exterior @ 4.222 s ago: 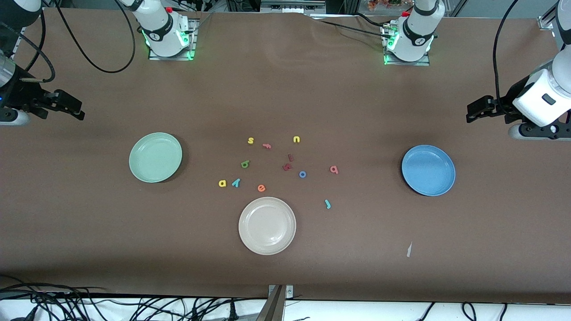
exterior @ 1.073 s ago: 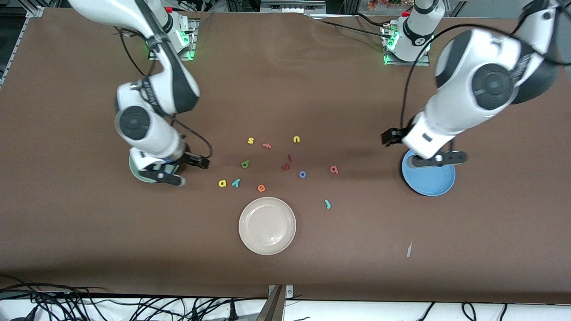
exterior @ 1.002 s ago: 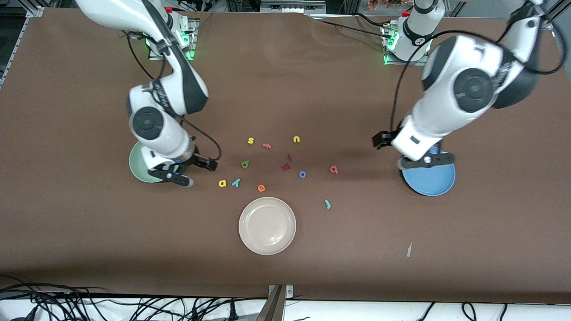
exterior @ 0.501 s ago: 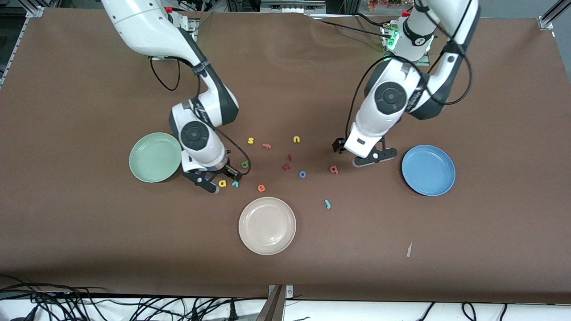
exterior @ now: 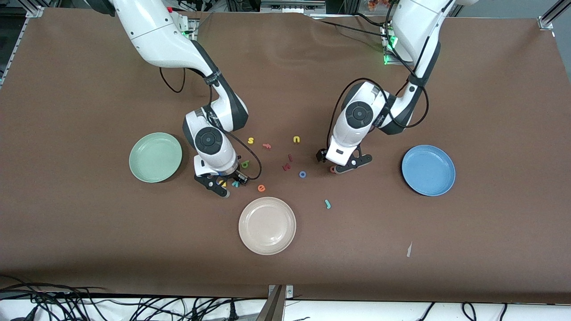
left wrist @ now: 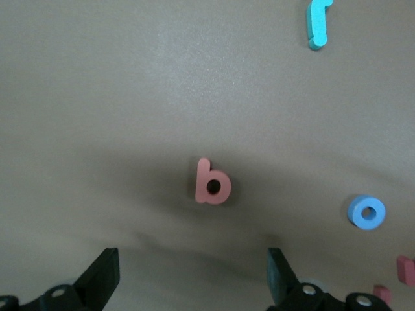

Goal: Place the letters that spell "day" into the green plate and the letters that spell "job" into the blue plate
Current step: 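Lift the y with the right gripper while the left gripper grasps the b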

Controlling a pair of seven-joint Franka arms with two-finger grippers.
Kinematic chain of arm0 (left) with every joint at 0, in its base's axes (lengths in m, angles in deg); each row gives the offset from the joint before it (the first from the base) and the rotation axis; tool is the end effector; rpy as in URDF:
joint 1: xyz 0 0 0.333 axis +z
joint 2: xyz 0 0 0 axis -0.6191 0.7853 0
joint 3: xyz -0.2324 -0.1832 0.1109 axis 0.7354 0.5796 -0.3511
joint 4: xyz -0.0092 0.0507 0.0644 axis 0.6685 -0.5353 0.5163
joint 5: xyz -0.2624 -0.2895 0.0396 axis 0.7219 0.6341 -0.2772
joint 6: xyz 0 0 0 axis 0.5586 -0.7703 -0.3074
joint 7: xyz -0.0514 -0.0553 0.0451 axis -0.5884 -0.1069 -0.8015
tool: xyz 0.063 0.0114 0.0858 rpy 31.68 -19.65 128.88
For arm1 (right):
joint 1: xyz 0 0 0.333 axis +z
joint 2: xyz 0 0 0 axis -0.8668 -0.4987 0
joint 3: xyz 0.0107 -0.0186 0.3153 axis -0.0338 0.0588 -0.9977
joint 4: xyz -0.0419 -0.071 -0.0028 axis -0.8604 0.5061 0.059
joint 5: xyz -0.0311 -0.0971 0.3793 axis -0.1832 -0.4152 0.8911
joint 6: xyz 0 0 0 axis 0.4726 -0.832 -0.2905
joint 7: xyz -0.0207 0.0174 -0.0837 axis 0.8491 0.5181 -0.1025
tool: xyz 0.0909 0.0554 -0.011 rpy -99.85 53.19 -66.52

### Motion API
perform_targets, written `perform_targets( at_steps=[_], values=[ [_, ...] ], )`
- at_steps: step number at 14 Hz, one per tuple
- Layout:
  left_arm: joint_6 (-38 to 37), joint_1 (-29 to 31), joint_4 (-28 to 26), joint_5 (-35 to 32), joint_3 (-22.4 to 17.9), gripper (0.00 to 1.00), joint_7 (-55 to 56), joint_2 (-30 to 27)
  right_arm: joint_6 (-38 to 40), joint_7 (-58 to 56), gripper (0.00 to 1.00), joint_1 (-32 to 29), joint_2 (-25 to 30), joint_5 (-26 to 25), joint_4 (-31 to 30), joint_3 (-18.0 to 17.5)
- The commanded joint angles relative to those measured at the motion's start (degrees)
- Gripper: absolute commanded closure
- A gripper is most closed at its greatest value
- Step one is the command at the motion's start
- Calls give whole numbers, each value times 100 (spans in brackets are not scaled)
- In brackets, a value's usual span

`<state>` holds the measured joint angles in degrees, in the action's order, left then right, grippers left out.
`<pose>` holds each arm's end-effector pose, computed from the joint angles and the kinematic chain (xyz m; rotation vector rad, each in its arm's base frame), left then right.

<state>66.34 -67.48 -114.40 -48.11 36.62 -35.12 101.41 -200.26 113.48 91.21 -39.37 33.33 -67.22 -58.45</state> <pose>0.5329 -0.3362 0.2036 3.0412 0.5927 -0.0727 0.6078 0.3426 0.1884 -3.0050 0.8365 -0.0604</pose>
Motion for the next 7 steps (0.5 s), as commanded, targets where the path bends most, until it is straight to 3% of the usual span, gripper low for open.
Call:
perform_targets(
  at_steps=[1, 6, 7],
  values=[
    [-38, -56, 352, 28, -70, 2, 87, 256, -153, 82, 35, 16, -244, -108, 183, 30],
    [32, -56, 677, 19, -87, 11, 60, 608, -206, 21, 99, 42, -227, -398, 174, 30],
    [32, -47, 756, 19, -96, 13, 52, 679, -162, -23, 100, 42, -175, -398, 183, 48]
  ],
)
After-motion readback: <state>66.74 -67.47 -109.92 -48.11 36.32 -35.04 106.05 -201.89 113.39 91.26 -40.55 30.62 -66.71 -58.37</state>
